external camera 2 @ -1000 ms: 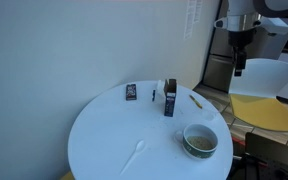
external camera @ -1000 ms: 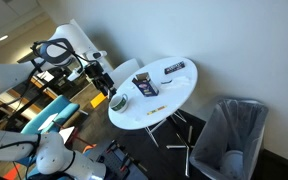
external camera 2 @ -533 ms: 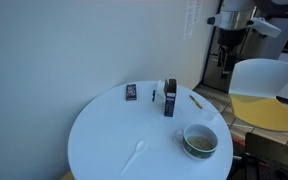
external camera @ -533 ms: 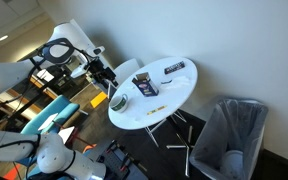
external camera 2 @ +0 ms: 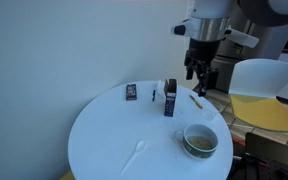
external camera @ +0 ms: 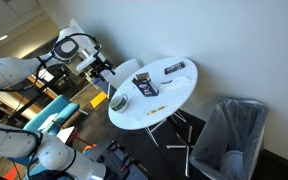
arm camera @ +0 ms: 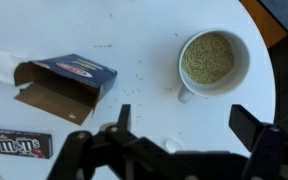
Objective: Pick up the spoon and scoop some of the contents in the bowl
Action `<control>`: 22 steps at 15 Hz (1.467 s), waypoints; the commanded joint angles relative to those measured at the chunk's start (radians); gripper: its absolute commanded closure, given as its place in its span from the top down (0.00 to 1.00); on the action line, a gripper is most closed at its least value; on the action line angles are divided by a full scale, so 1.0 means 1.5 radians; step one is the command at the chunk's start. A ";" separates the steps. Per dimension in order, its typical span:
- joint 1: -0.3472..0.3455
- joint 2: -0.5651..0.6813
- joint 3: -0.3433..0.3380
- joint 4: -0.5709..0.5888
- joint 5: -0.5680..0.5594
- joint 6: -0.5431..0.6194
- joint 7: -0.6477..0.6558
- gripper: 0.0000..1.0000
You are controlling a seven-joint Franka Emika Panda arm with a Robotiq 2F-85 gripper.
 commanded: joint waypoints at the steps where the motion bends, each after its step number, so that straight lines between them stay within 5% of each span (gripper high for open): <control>1: 0.014 0.086 0.021 0.072 0.009 0.007 -0.103 1.00; 4: 0.006 0.079 0.029 0.063 0.003 0.006 -0.218 1.00; 5: 0.004 0.089 0.041 0.058 0.007 0.010 -0.148 1.00; 9: -0.002 0.086 0.038 0.060 0.007 0.010 -0.203 1.00; 15: 0.020 0.245 0.084 0.130 0.051 0.174 -0.273 1.00; 18: 0.021 0.342 0.125 0.204 0.094 0.165 -0.319 1.00; 22: 0.047 0.443 0.154 0.314 0.028 0.103 -0.271 1.00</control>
